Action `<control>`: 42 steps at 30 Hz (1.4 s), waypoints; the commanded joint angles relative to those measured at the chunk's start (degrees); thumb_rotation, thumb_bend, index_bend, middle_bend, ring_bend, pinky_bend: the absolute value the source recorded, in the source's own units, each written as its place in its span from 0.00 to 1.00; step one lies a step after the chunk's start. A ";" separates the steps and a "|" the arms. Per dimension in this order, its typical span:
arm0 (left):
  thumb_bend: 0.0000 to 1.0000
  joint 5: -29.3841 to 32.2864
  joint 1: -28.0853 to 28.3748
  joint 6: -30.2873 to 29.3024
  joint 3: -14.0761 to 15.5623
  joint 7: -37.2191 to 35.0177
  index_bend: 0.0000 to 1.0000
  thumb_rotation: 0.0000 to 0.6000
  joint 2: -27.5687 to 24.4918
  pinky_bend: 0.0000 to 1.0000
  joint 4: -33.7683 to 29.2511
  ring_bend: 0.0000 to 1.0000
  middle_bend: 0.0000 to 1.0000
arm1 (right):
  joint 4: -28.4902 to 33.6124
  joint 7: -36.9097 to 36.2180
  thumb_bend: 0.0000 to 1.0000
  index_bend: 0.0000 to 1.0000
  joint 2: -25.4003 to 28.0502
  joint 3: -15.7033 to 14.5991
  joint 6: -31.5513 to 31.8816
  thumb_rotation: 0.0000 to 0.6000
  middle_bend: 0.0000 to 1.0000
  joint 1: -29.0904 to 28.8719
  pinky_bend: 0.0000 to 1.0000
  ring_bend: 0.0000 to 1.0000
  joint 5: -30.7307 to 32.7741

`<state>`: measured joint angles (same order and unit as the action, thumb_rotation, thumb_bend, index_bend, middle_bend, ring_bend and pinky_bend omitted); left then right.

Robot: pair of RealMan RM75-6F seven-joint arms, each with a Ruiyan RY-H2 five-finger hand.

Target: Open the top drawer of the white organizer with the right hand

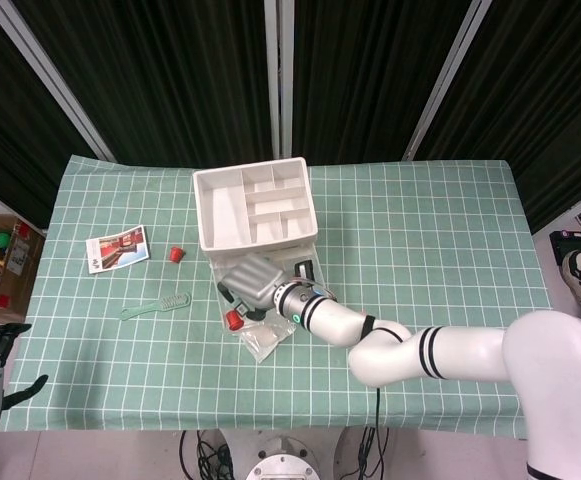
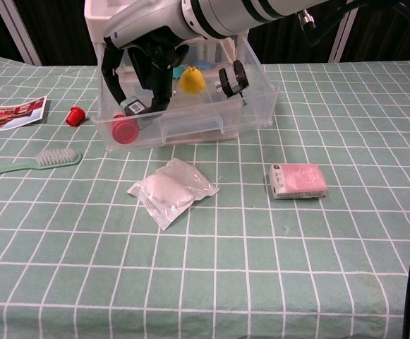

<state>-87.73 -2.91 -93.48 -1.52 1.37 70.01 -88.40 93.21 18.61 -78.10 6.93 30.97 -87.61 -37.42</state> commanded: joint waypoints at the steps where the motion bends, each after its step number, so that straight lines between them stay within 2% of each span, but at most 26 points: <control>1: 0.02 -0.09 0.08 0.08 -0.01 -0.06 0.25 1.00 -0.06 0.21 0.10 0.19 0.23 | 2.45 -1.41 0.30 0.59 1.51 1.00 2.87 1.00 0.98 1.98 0.98 0.95 -2.54; 6: 0.02 -0.63 0.56 0.14 -0.25 -0.24 0.25 1.00 -0.25 0.21 0.20 0.19 0.23 | 9.72 -2.19 0.30 0.59 6.50 1.66 8.88 1.00 0.98 6.08 0.98 0.96 -6.85; 11: 0.02 -1.24 0.85 -0.10 -0.38 -0.87 0.25 1.00 -0.12 0.21 0.65 0.19 0.23 | 19.48 -4.08 0.30 0.59 14.70 0.47 18.60 1.00 0.98 14.96 0.98 0.96 -13.86; 16: 0.02 -1.74 1.24 0.04 -0.37 -1.29 0.25 1.00 0.17 0.21 1.30 0.19 0.23 | 25.13 -10.03 0.30 0.59 21.47 -4.64 25.80 1.00 0.98 27.03 0.98 0.96 -25.43; 20: 0.02 -2.26 1.57 -0.10 -0.48 -1.12 0.25 1.00 0.26 0.21 1.25 0.19 0.23 | 24.20 -15.58 0.30 0.59 22.78 -9.80 28.57 1.00 0.98 34.92 0.98 0.96 -36.10; 25: 0.02 -2.91 1.88 -0.22 -0.41 -0.43 0.25 1.00 0.39 0.21 0.60 0.19 0.23 | 19.47 -21.25 0.30 0.59 19.30 -15.17 29.48 1.00 0.98 41.27 0.98 0.96 -47.52; 29: 0.02 -3.16 1.87 -0.37 -0.25 0.15 0.25 1.00 0.46 0.21 0.10 0.19 0.23 | 14.66 -22.47 0.30 0.59 13.96 -17.08 27.64 1.00 0.98 43.26 0.98 0.96 -51.88; 39: 0.02 -3.31 1.52 -0.90 0.10 0.69 0.25 1.00 0.57 0.21 -0.41 0.19 0.23 | -1.14 -10.94 0.30 0.46 -4.20 -13.64 25.01 1.00 0.98 45.70 0.98 0.95 -51.31; 41: 0.02 -3.26 1.42 -1.04 0.11 0.62 0.25 1.00 0.52 0.21 -0.29 0.19 0.23 | -3.01 -9.55 0.30 0.38 -6.17 -13.06 24.18 1.00 0.98 45.70 0.98 0.95 -50.89; 42: 0.02 -3.24 1.39 -1.06 0.13 0.55 0.25 1.00 0.50 0.21 -0.25 0.19 0.23 | -3.28 -9.24 0.30 0.28 -6.55 -12.91 23.74 1.00 0.98 45.68 0.98 0.95 -50.65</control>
<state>-90.98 -1.51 -94.54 -1.40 1.93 70.51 -88.66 91.37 7.94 -83.13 -6.83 55.73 -42.39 -88.57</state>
